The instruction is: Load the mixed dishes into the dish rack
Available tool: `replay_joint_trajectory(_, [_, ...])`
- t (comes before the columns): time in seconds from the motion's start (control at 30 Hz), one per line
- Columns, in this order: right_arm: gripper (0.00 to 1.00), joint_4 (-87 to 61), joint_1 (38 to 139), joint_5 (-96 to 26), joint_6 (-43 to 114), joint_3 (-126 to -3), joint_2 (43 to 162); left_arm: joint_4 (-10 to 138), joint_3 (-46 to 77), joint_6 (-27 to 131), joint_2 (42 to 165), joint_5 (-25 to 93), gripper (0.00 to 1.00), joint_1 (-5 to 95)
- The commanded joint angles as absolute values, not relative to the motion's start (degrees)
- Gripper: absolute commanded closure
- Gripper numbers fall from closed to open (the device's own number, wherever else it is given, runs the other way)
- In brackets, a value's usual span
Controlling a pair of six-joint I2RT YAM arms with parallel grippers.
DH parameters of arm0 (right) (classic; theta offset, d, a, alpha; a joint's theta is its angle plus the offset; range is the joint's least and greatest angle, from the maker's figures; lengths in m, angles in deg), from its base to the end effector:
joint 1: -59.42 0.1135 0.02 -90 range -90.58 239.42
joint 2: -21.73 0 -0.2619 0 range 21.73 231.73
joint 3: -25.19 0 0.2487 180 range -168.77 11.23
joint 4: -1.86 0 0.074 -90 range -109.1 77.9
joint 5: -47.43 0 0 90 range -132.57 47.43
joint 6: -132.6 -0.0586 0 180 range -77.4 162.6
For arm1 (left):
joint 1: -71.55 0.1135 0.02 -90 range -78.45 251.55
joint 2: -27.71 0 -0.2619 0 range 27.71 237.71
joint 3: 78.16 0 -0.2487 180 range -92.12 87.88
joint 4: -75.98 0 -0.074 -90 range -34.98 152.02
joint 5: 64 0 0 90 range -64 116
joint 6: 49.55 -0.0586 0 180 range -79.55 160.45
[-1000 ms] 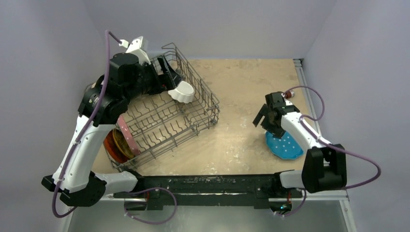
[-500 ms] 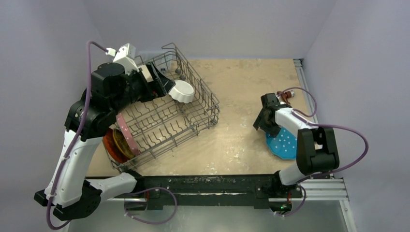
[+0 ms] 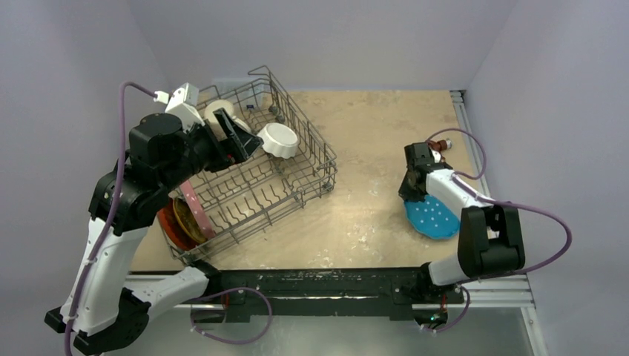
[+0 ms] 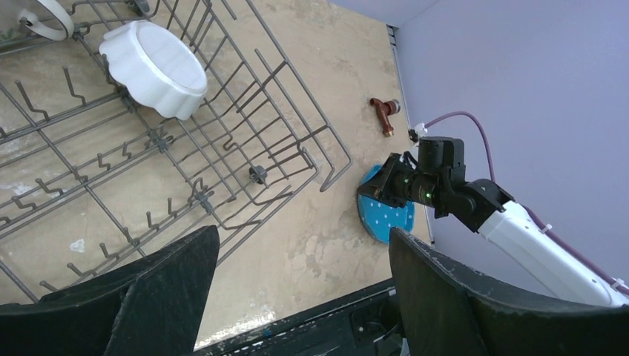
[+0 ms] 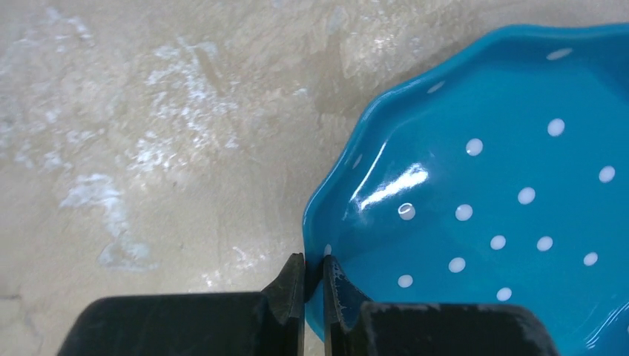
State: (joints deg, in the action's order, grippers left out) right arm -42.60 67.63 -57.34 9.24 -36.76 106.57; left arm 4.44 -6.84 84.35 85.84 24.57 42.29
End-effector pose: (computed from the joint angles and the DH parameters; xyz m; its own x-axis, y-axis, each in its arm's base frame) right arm 0.2752 0.0246 0.1570 -0.7854 0.4239 -0.4510 0.4681 0.8835 0.0153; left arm 0.1434 -0.0787 0.4805 -0.5499 -0.4865 -0.6789 0.1207 0.7580 -0.6409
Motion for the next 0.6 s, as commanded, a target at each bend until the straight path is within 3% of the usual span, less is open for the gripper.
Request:
replay_joint_trajectory(0.0, [1.0, -38.18, 67.9, -46.51, 14.05, -38.63, 100.83, 4.74, -6.49, 85.36, 84.36, 25.21, 0.17, 42.63])
replay_joint_trajectory(0.3, [1.0, -34.09, 67.94, -26.56, 12.23, -40.81, 93.58, 4.83, -4.52, 86.83, 83.76, 27.35, 0.17, 42.63])
replay_joint_trajectory(0.57, [1.0, -36.77, 67.88, -28.31, 15.53, -42.37, 92.95, 5.11, -4.88, 86.52, 83.97, 28.25, 0.17, 42.63])
